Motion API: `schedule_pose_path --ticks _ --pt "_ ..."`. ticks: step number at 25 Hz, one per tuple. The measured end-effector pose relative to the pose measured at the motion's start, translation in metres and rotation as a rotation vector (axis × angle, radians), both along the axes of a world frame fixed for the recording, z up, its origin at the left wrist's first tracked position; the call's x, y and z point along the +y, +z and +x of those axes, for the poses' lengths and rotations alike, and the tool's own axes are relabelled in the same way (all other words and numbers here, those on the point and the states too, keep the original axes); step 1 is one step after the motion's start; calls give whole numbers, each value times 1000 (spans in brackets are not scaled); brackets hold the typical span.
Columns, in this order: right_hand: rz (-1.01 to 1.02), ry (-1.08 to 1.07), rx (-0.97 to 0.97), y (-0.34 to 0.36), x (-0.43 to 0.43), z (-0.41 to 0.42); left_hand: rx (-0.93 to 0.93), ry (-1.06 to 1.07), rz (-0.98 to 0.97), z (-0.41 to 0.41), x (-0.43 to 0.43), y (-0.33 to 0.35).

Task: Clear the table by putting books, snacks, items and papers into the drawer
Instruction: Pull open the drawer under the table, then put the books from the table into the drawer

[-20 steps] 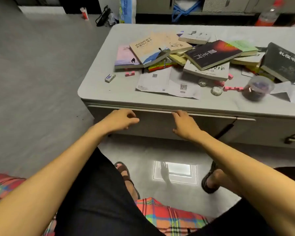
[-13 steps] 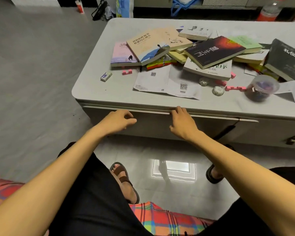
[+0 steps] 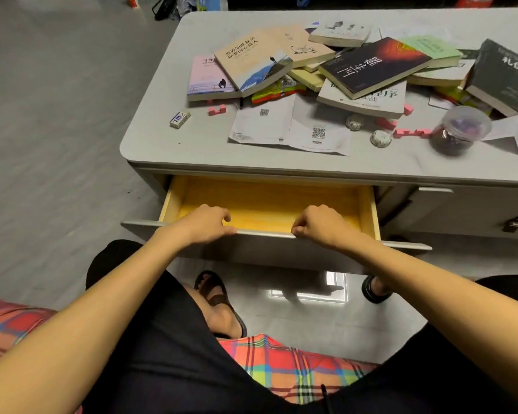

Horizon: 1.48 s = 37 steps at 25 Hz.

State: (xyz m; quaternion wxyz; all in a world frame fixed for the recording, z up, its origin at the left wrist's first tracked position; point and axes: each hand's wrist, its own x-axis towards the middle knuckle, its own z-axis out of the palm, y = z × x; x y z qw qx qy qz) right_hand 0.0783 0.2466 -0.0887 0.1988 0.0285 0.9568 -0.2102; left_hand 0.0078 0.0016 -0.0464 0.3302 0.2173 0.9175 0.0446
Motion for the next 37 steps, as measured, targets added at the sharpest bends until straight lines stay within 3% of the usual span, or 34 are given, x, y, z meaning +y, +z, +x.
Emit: schedule_pose_path --ticks 4,15,17,21,23,28,33,37 --pt "-58 56 -118 0 -7 8 7 -8 -15 5 -5 -2" --pt "-234 10 -329 5 -15 10 -234 93 57 5 -13 -5" --pt "-162 20 -249 14 -7 -2 -226 136 64 -9 -9 1" --pt "131 -88 138 50 25 -58 152 173 134 -60 11 35" --pt "124 -134 236 70 38 -97 250 287 298 -91 26 51" --pt "4 -193 415 95 57 -210 268 680 687 -181 48 53" --pt "113 -328 424 92 47 -317 407 851 512 -286 52 32" --pt "181 -391 373 88 36 -362 230 888 434 -350 54 19"
